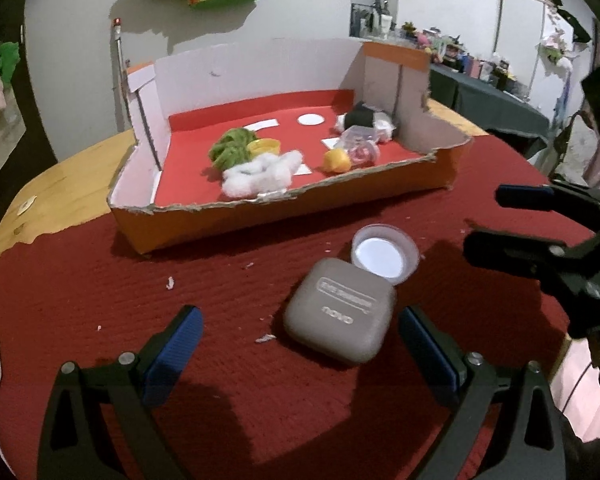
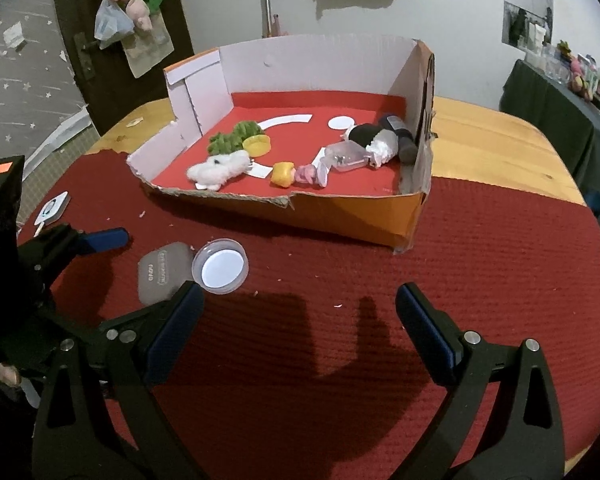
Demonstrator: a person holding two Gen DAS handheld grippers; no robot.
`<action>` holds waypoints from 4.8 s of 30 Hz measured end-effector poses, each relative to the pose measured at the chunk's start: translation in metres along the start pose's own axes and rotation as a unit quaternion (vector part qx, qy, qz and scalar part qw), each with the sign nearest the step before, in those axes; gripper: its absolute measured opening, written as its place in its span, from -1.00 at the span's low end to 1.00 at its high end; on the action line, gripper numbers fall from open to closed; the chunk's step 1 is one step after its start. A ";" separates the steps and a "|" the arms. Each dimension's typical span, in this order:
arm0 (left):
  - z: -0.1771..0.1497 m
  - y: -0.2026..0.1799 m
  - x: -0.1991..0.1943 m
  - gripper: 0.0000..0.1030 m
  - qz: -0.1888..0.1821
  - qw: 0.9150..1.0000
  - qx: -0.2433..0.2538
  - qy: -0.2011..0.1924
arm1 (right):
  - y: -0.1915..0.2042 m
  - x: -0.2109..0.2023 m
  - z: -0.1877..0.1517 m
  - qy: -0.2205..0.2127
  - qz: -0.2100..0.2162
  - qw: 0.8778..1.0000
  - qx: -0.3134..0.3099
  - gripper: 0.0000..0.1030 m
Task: Organize objects
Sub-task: 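Grasp the grey eye shadow case with the left gripper while the right gripper grasps the clear lid, then carry the grey case and clear lid over the box with both grippers, then lower the grey case and clear lid into the box and open both grippers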
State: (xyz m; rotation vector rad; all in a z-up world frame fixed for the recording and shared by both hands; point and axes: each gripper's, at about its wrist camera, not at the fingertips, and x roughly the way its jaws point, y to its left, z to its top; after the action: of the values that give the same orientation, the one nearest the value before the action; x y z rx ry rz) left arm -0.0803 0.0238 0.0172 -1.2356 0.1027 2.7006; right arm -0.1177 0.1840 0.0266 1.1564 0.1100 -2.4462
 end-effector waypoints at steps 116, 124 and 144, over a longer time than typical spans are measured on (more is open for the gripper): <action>0.102 0.025 0.052 0.08 -0.081 0.995 0.040 0.043 | -0.012 0.064 0.084 0.090 -0.023 0.993 -0.068 -0.24; 0.103 0.036 0.055 0.08 -0.054 0.997 0.035 0.039 | -0.001 0.072 0.090 0.094 -0.017 0.992 -0.078 -0.24; 0.102 0.027 0.064 0.08 -0.043 0.998 0.042 0.030 | -0.008 0.082 0.089 0.095 0.004 0.994 -0.055 -0.24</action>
State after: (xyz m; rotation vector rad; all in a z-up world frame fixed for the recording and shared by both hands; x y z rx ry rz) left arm -0.2022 0.0192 0.0359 -1.2671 0.1656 2.5599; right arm -0.2308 0.1405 0.0223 1.3338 0.2921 -2.2875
